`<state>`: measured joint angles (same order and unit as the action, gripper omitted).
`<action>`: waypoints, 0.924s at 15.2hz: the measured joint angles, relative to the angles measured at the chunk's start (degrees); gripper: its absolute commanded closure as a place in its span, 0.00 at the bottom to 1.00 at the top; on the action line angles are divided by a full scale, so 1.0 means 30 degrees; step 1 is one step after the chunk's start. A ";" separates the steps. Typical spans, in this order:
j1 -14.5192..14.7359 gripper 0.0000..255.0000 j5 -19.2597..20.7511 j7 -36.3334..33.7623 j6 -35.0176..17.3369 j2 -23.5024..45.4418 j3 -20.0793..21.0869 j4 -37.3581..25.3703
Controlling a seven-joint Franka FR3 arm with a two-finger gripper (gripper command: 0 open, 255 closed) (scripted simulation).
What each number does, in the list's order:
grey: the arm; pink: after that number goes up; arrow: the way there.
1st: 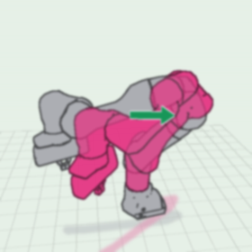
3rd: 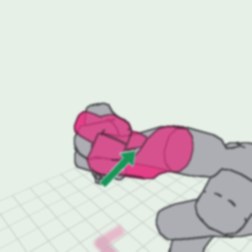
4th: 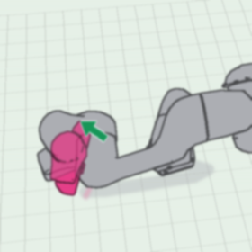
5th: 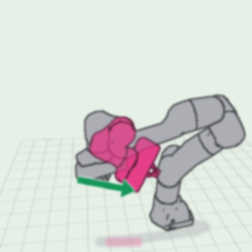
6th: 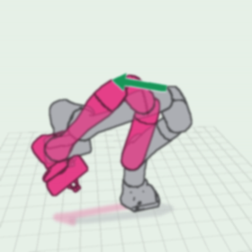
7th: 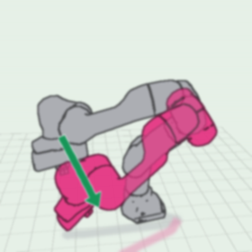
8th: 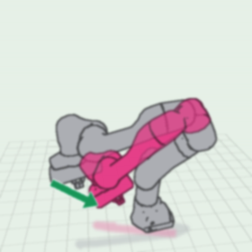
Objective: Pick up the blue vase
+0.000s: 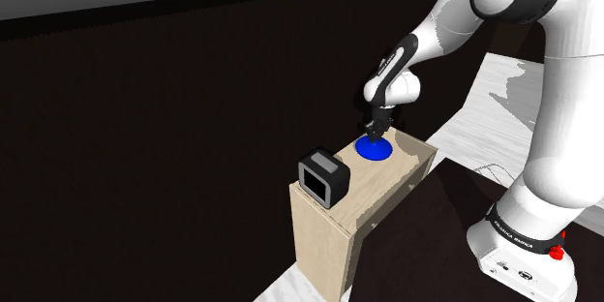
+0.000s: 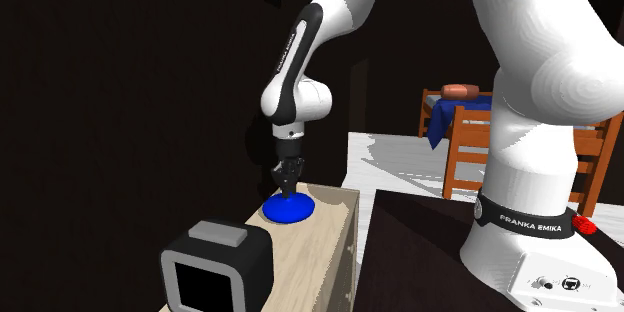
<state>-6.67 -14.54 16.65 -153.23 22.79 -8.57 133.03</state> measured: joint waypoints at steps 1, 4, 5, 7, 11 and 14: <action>0.0001 1.00 -0.0005 -0.0003 -0.0010 -0.0004 0.0001 -0.0006; 0.0006 1.00 -0.0007 -0.0013 -0.0012 0.0001 0.0002 -0.0021; 0.0009 1.00 -0.0009 -0.0020 -0.0018 0.0007 0.0003 -0.0031; 0.0010 1.00 -0.0002 -0.0011 -0.0002 -0.0015 0.0002 -0.0009; 0.0176 1.00 0.0347 -0.0260 0.0629 -0.0797 -0.0243 0.0182; 0.0343 1.00 0.0702 -0.0558 0.1252 -0.1562 -0.0463 0.0307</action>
<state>-5.64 -12.43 14.98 -149.47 18.11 -9.96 133.95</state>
